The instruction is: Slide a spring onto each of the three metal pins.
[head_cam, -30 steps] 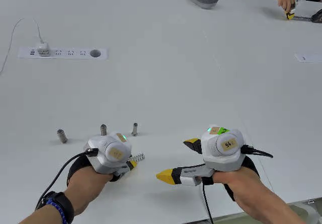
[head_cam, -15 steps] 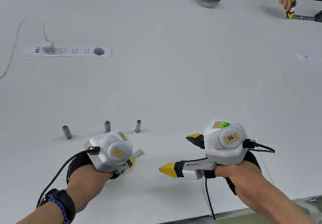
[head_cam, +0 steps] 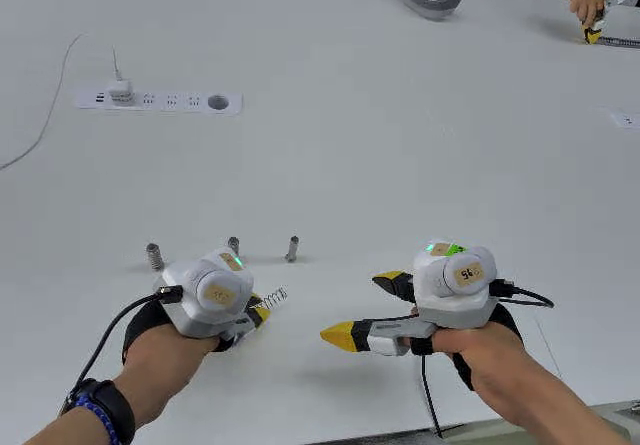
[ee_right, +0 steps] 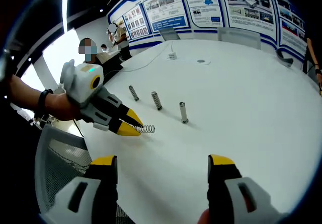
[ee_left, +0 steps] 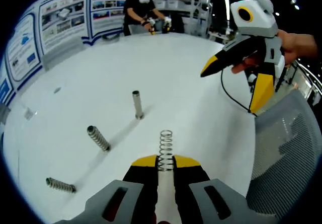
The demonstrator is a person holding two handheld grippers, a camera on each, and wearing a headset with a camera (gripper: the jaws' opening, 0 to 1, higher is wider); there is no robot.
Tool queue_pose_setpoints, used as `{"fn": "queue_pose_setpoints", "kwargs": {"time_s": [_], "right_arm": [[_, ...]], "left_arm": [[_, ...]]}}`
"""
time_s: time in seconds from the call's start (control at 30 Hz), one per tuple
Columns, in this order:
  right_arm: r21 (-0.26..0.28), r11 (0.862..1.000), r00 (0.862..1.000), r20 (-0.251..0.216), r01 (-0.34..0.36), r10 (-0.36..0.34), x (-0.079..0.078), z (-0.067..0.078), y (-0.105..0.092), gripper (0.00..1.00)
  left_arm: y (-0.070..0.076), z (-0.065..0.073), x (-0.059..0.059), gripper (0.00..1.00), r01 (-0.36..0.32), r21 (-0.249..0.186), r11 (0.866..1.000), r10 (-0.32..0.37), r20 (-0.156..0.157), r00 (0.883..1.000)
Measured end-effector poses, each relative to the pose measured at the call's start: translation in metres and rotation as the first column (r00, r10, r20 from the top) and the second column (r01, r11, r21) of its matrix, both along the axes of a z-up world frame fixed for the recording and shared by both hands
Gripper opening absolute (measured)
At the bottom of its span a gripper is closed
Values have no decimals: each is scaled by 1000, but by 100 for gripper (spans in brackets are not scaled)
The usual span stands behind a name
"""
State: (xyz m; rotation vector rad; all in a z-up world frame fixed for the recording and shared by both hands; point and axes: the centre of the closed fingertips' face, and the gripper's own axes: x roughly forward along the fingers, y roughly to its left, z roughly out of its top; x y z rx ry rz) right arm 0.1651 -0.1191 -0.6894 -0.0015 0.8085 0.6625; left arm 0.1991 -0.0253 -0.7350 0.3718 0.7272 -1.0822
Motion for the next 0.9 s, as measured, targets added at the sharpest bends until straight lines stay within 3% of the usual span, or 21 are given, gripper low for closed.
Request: {"fn": "queue_pose_setpoints", "kwargs": {"time_s": [0.43,0.9], "right_arm": [[70,997,1000,0,-23,23,10,9,31,68],[177,984,1000,-19,-13,16,14,17,53,56]], "left_arm": [[13,28,-8,10,5,-42,999,-4,41,999],[10,51,-12,10,33,-75,997,-27,74,997]]}}
